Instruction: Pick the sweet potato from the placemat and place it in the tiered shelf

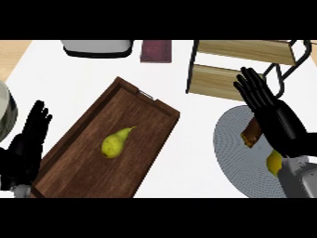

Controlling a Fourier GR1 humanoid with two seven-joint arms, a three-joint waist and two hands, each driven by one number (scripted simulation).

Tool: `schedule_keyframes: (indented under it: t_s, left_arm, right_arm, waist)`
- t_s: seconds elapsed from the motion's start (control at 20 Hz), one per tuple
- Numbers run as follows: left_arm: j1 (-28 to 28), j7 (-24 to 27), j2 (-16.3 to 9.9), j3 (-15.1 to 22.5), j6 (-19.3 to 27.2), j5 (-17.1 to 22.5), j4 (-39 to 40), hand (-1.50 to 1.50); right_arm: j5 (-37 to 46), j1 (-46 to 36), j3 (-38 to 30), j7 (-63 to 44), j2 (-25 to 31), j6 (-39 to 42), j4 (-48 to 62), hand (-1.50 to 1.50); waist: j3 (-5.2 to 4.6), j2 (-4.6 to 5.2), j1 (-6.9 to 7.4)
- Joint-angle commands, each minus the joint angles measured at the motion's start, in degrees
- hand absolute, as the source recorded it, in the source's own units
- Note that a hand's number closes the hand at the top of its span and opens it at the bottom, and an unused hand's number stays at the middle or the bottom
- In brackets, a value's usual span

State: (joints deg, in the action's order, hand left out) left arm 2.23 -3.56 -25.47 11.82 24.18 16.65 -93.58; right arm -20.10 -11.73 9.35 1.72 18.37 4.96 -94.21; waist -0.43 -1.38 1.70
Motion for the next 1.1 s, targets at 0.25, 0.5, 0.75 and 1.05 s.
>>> schedule_keyframes:
  t_s: [0.25, 0.5, 0.75, 1.05]
  left_arm:
    - [-5.8, 2.4, -1.6, -1.5, -0.5, -2.3, -3.4, 0.00]
    - [-7.6, -2.0, 1.4, 1.1, 0.8, -2.9, -2.2, 0.00]
    - [-10.1, -3.1, 2.0, -1.7, -1.6, -2.2, 0.0, 0.00]
    - [-9.1, -1.9, 1.8, -2.0, -2.0, -2.5, 0.2, 0.00]
  right_arm:
    - [19.1, -8.5, -3.3, -15.3, 8.3, -16.3, 20.4, 1.50]
    - [25.1, -13.2, -6.8, -21.5, 3.7, -31.9, 25.6, -1.50]
    - [24.4, -22.6, -4.2, -29.9, 10.2, -16.1, 25.6, -1.50]
    - [26.9, -26.6, 7.8, -48.4, 13.1, 0.1, 22.2, -1.50]
  waist:
    - [0.13, 2.78, 1.55]
    - [0.42, 1.68, -0.84]
    - [0.38, 1.54, -1.24]
    - [0.21, 1.30, -0.96]
